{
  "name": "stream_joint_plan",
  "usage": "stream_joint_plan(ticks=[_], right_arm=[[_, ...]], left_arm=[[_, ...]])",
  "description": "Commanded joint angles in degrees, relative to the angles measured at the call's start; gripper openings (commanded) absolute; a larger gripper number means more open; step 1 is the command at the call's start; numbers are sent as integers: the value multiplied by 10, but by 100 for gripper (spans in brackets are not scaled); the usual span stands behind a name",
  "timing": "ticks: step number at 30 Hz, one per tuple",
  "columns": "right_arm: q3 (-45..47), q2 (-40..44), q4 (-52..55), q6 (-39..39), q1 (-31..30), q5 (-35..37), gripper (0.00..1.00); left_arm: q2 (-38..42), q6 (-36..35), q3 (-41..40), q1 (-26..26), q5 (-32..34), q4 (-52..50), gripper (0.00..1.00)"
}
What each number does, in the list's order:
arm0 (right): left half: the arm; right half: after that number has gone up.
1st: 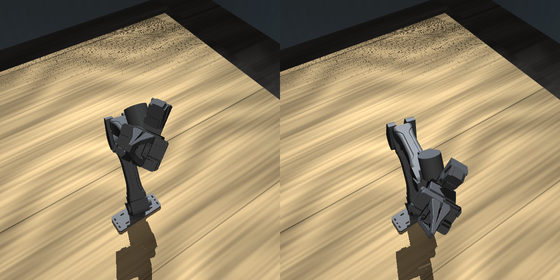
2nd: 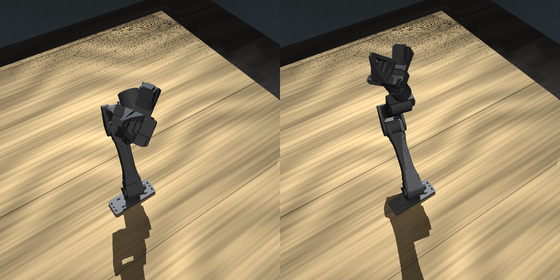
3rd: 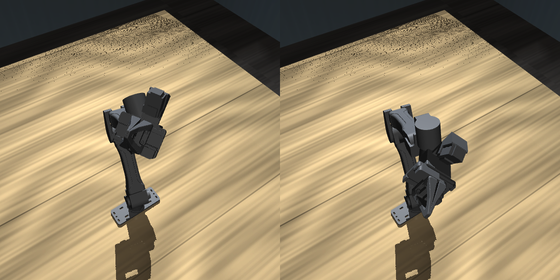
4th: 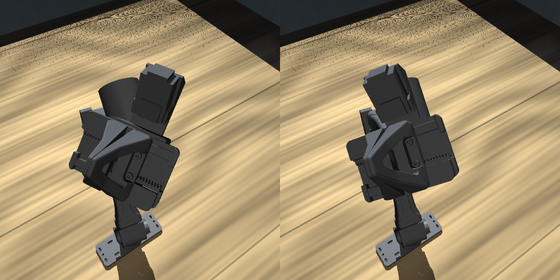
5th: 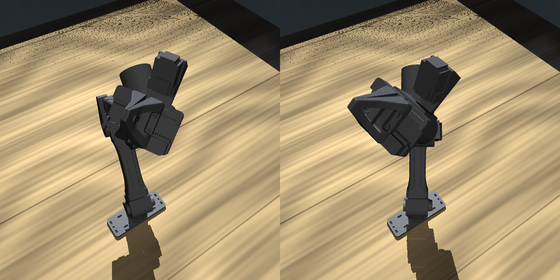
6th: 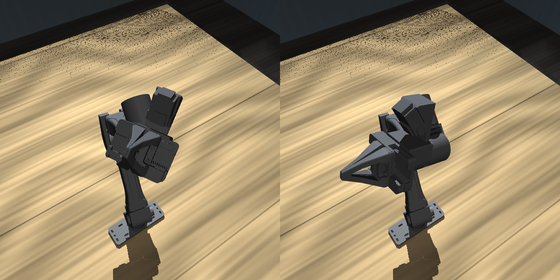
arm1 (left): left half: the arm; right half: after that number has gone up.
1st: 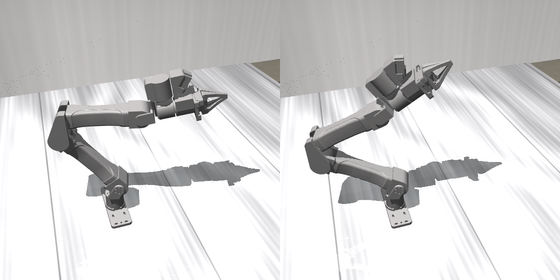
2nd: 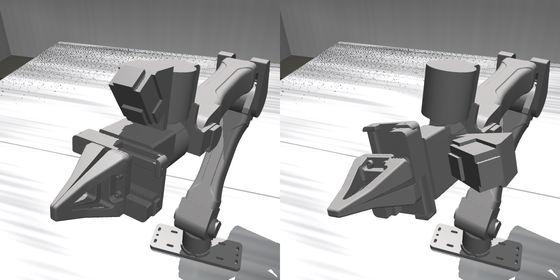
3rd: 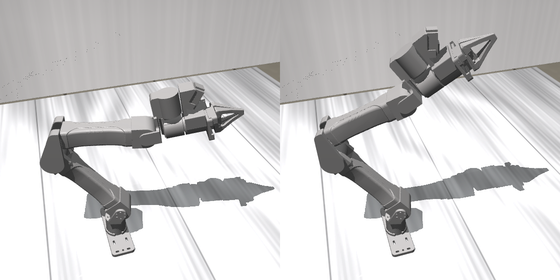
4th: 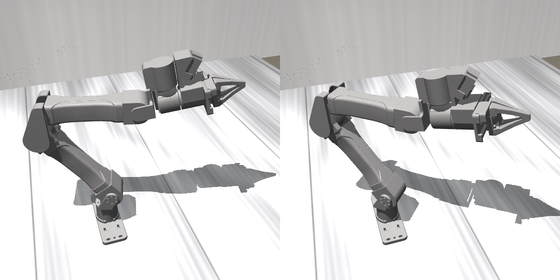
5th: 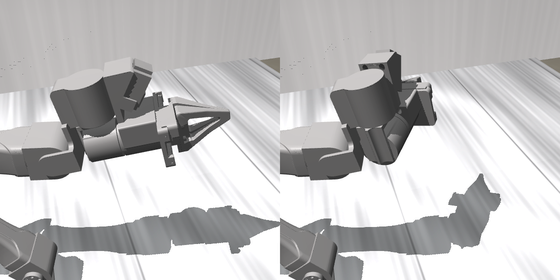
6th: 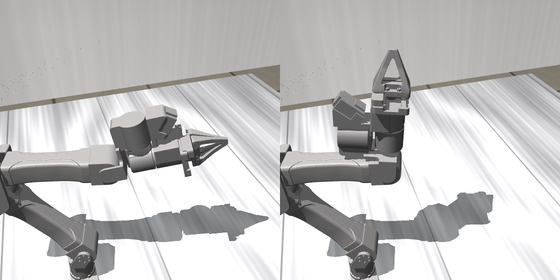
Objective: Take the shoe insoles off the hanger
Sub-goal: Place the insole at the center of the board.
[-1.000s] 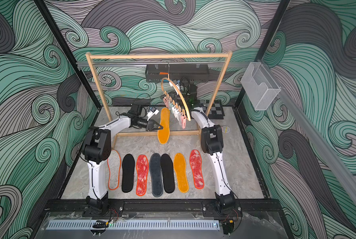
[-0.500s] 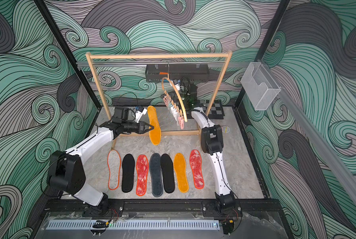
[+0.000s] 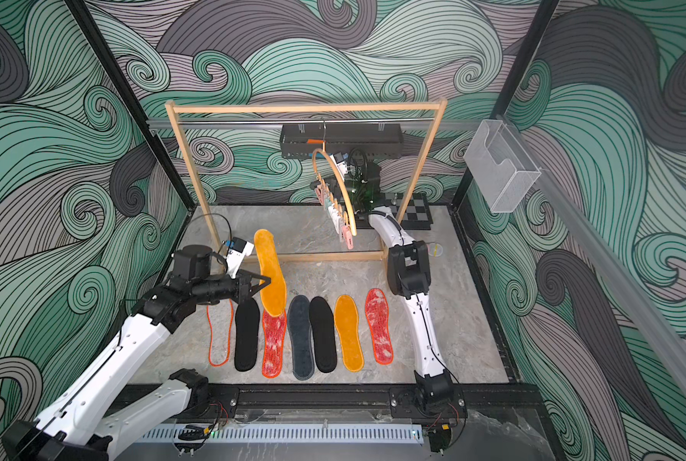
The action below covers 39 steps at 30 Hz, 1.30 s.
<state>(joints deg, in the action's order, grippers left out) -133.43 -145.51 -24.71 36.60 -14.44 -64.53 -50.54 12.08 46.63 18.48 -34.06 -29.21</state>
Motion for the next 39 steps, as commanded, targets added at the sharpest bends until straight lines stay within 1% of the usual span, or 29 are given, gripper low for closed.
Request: stream_joint_plan(ticks=[1, 3, 6, 8, 11, 13, 15, 17, 21, 26, 32, 39], right_arm=[[10, -15, 14, 3, 4, 10, 17], [13, -13, 15, 2, 4, 11, 18], [16, -11, 14, 2, 4, 12, 19], [16, -10, 14, 3, 4, 13, 21], [20, -6, 15, 2, 5, 15, 33], [28, 0, 12, -1, 5, 18, 46], [36, 5, 15, -8, 5, 20, 55], [45, 10, 18, -15, 5, 22, 59], [84, 27, 13, -24, 6, 27, 61], [167, 64, 8, -48, 3, 40, 61], [303, 136, -2, -73, 0, 69, 60], [492, 238, -37, -83, -2, 105, 58]], left_arm=[[40, 1, -47, 3, 12, -7, 0], [51, -5, -49, 15, 28, -15, 0], [52, -15, -43, 19, 14, -16, 0], [52, -19, -43, 19, 14, -24, 0], [54, -21, -47, 21, 21, -25, 0], [55, -22, -47, 22, 22, -25, 0], [54, -22, -49, 24, 21, -24, 0], [48, -24, -48, 24, 22, -26, 0], [41, -26, -45, 25, 22, -32, 0], [44, -27, -46, 27, 27, -33, 0], [47, -27, -46, 29, 30, -34, 0], [48, -26, -45, 33, 32, -34, 0]])
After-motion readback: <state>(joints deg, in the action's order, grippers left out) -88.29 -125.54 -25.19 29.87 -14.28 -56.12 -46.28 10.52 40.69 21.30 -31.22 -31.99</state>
